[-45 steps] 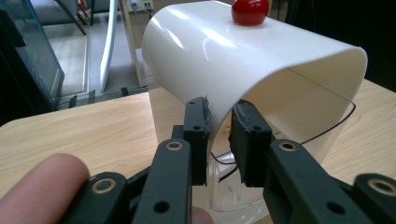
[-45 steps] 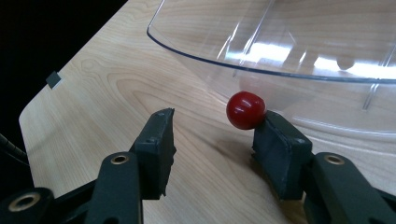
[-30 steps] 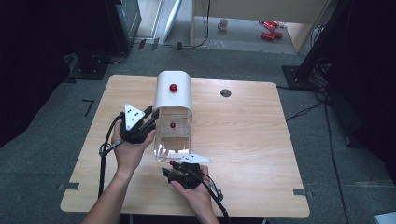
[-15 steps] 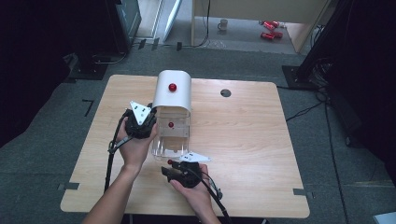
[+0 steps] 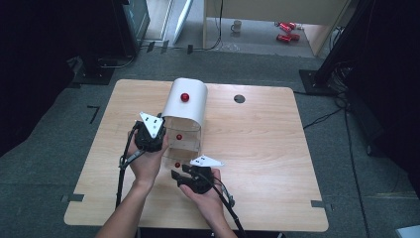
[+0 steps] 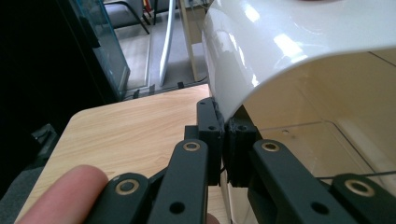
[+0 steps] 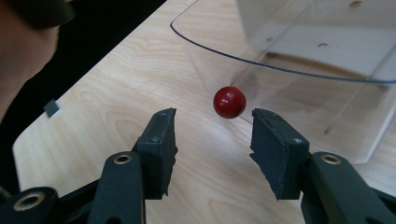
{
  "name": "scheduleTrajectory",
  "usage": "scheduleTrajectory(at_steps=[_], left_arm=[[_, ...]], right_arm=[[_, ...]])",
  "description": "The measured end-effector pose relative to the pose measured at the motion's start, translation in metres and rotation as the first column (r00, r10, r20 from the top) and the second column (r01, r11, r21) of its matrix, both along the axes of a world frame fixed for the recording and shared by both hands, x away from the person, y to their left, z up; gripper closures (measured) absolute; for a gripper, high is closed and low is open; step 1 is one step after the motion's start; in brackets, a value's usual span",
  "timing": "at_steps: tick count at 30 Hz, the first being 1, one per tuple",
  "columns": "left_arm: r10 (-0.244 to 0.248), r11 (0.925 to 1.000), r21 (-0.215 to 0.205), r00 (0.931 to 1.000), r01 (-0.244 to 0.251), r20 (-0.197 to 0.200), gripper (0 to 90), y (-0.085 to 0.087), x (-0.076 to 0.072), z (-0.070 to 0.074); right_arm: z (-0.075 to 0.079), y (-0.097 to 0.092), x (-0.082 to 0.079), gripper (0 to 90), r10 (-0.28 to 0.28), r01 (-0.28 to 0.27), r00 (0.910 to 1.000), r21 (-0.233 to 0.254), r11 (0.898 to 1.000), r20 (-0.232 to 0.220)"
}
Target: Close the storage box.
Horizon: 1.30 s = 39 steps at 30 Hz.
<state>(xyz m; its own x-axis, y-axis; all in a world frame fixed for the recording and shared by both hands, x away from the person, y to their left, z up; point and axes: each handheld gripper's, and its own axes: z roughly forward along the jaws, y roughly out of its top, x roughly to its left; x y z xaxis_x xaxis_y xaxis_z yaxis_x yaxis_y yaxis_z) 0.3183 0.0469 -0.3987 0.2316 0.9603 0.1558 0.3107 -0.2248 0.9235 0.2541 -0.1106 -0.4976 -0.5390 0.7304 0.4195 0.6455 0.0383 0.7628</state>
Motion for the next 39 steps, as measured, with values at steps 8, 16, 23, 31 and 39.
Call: scheduleTrajectory(at_steps=[8, 16, 23, 31, 39], left_arm=[[0.014, 0.9999, -0.005, 0.9999, -0.014, -0.001, 88.0, -0.001, -0.010, 0.000], [0.062, 0.9972, -0.041, 0.9979, -0.063, -0.017, 87.7, -0.006, -0.024, 0.000], [0.048, 0.9961, -0.073, 0.9988, -0.049, -0.012, 85.8, -0.006, -0.025, -0.001], [-0.084, 0.9903, -0.110, 0.9964, 0.085, 0.016, 57.9, 0.003, -0.030, -0.007], [-0.157, 0.9759, -0.139, 0.9838, 0.168, 0.086, 44.2, 0.023, -0.041, -0.012]], right_arm=[[-0.001, -0.007, 0.013, 51.1, -0.051, 0.051, 0.9986, -0.022, 0.998, 0.013], [0.000, -0.017, 0.026, 51.7, -0.089, 0.090, 0.9958, -0.029, 0.996, 0.022], [0.002, -0.019, 0.026, 48.8, -0.091, 0.093, 0.9950, -0.052, 0.994, 0.042], [0.013, -0.031, 0.020, 47.1, -0.109, 0.113, 0.9918, -0.051, 0.992, 0.067], [0.026, -0.052, 0.016, 44.4, -0.135, 0.142, 0.9853, -0.071, 0.987, 0.105]])
